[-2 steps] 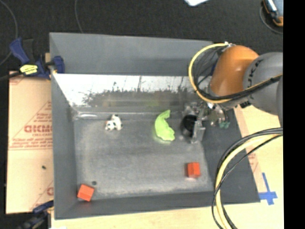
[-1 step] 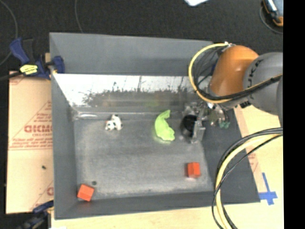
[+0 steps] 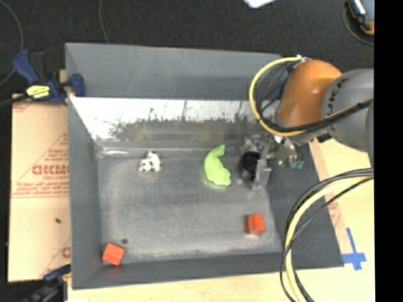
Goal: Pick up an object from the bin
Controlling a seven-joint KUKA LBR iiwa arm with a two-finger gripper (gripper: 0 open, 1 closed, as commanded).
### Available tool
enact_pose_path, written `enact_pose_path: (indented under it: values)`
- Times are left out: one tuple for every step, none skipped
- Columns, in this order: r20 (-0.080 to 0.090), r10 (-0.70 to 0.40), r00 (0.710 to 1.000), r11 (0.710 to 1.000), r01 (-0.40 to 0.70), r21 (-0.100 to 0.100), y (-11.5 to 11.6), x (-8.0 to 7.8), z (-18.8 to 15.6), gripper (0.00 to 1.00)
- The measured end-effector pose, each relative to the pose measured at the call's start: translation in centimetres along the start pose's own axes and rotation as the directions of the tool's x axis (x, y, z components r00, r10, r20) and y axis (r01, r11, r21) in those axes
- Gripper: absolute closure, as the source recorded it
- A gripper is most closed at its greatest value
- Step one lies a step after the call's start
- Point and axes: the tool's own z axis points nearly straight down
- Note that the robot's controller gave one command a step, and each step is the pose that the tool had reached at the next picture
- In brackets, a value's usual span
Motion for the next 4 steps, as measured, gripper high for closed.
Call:
enact_pose_path:
  values:
    - [0.0,-0.001,1.0,1.0,0.001,0.0,0.0,0.0,0.0,1.0]
    - [0.0,-0.001,1.0,1.0,0.001,0.0,0.0,0.0,0.0,1.0]
    - [0.0,-0.001,1.0,1.0,0.001,0.0,0.0,0.0,0.0,1.0]
    - [0.0,-0.001,1.0,1.0,0.001,0.0,0.0,0.0,0.0,1.0]
